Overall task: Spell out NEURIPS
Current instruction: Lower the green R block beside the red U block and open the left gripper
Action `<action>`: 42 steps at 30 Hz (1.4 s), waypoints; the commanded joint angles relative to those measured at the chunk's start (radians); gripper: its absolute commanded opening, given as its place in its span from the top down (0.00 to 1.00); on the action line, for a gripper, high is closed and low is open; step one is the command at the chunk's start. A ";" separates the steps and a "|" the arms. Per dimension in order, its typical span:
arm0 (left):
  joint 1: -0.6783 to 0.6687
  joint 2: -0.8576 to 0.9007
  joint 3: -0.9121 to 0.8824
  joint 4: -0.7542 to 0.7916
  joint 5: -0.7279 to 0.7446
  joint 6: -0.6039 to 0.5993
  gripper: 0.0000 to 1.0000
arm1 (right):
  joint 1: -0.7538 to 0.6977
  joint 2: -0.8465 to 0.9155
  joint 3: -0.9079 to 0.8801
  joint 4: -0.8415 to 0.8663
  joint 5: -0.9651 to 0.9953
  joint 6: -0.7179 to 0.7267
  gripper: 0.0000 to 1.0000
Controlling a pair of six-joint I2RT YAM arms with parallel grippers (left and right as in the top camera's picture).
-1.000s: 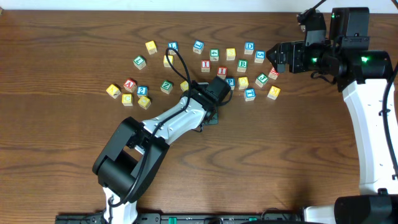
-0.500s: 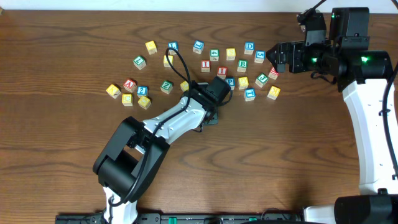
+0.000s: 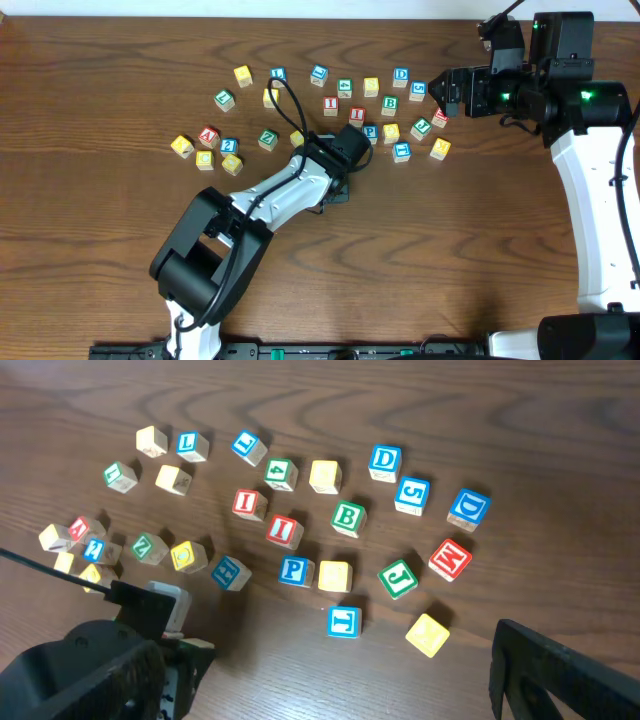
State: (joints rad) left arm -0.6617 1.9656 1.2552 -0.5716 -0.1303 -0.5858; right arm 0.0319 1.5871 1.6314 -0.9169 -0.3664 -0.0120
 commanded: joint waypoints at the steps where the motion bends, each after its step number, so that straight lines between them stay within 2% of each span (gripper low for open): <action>1: 0.005 -0.070 0.026 -0.002 -0.013 0.051 0.56 | -0.004 0.003 -0.003 -0.001 -0.006 -0.012 0.01; 13: 0.005 -0.234 0.026 -0.018 -0.013 0.070 0.56 | -0.004 0.003 -0.003 -0.001 -0.006 -0.012 0.01; 23: -0.020 -0.192 0.025 0.011 -0.013 0.069 0.78 | -0.004 0.003 -0.003 -0.001 -0.006 -0.012 0.01; 26: -0.031 -0.165 0.025 0.024 -0.013 0.067 0.81 | -0.004 0.003 -0.003 -0.001 -0.006 -0.012 0.01; 30: -0.033 -0.129 0.025 0.032 -0.013 0.034 0.92 | -0.004 0.003 -0.003 -0.001 -0.006 -0.012 0.01; 42: -0.033 -0.050 0.025 0.085 -0.013 0.014 0.92 | -0.004 0.003 -0.003 -0.001 -0.006 -0.012 0.01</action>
State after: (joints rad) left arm -0.6949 1.8946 1.2556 -0.4908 -0.1337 -0.5659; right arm 0.0319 1.5871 1.6314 -0.9169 -0.3664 -0.0120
